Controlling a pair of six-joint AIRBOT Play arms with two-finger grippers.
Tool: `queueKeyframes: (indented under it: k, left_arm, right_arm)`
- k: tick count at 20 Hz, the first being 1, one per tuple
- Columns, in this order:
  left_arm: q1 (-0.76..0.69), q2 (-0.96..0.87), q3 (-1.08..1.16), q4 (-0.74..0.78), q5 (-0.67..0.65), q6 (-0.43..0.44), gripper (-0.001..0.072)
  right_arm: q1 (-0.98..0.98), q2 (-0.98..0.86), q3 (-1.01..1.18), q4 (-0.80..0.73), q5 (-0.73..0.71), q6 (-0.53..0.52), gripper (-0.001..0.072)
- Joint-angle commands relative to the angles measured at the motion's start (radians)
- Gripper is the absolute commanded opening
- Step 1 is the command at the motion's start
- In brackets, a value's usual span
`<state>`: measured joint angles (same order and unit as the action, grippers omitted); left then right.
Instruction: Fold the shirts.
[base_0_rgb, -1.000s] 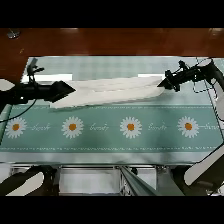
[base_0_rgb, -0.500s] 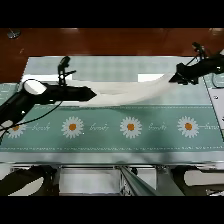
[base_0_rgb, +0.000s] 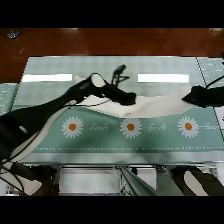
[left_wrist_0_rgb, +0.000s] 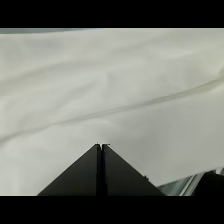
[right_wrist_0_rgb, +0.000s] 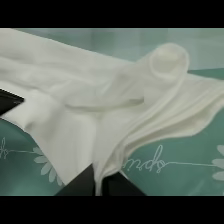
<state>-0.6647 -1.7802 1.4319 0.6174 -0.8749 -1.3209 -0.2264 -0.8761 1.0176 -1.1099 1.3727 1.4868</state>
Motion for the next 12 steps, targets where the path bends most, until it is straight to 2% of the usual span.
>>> queueKeyframes:
  k: [1,4,6,8,12]
  left_arm:
    - [-0.135,-0.157,0.132,-0.050,-0.083,-0.053,0.0023]
    - [-0.216,-0.191,0.157,-0.058,-0.121,-0.053,0.0024]
    - [-0.211,-0.191,0.174,-0.058,-0.120,-0.053,0.0023]
    - [-0.136,-0.176,0.217,-0.057,-0.152,-0.053,0.0023]
    - [0.153,-0.084,0.239,-0.052,-0.255,-0.059,0.0022]
  right_arm:
    - [0.001,0.063,-0.029,0.025,0.007,0.016,0.0031]
    - [0.048,0.062,-0.028,0.035,-0.029,0.024,0.0031]
    - [0.103,0.062,-0.028,0.034,-0.058,0.039,0.0031]
    - [0.147,0.062,-0.028,0.029,-0.075,0.062,0.0032]
    - [0.233,0.010,-0.001,0.040,-0.087,0.084,0.0032]
